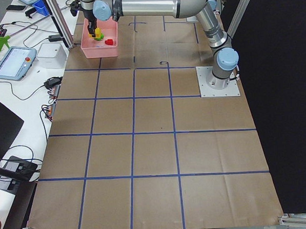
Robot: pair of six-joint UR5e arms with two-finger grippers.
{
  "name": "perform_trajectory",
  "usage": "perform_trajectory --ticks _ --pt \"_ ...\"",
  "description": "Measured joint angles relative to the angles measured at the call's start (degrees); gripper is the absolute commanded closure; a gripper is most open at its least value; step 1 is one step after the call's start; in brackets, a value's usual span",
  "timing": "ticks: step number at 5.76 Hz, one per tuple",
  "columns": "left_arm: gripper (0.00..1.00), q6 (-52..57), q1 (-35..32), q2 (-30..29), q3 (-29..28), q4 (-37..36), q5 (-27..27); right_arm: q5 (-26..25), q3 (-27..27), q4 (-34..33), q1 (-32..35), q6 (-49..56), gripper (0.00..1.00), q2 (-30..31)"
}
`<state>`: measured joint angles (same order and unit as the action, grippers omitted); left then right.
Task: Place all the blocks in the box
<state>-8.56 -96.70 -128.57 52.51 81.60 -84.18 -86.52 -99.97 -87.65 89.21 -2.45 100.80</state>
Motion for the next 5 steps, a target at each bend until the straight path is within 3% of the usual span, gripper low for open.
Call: perform_trajectory --ticks 1,2,3,4,5 --pt "0.86 -4.1 -2.3 -3.3 -1.4 -2.2 0.5 0.1 -0.1 -0.1 0.6 -2.1 0.0 -0.2" --pt "0.77 -5.6 -3.6 -6.5 -1.6 -4.9 0.3 0.1 -0.2 -1.3 2.0 -3.0 0.0 -0.5" --pt "0.32 -6.4 -4.1 -8.5 -1.5 -6.3 0.1 -0.1 -0.4 -2.8 3.6 -3.3 0.0 -1.0" --pt "0.07 -7.6 -4.4 -9.4 -1.3 -6.8 0.1 -0.2 -0.6 -3.5 4.4 -3.4 0.0 -1.3" --pt "0.02 -8.7 -4.7 -9.6 -0.9 -7.1 0.1 -0.8 -0.7 -3.7 4.7 -3.1 0.0 -1.5"
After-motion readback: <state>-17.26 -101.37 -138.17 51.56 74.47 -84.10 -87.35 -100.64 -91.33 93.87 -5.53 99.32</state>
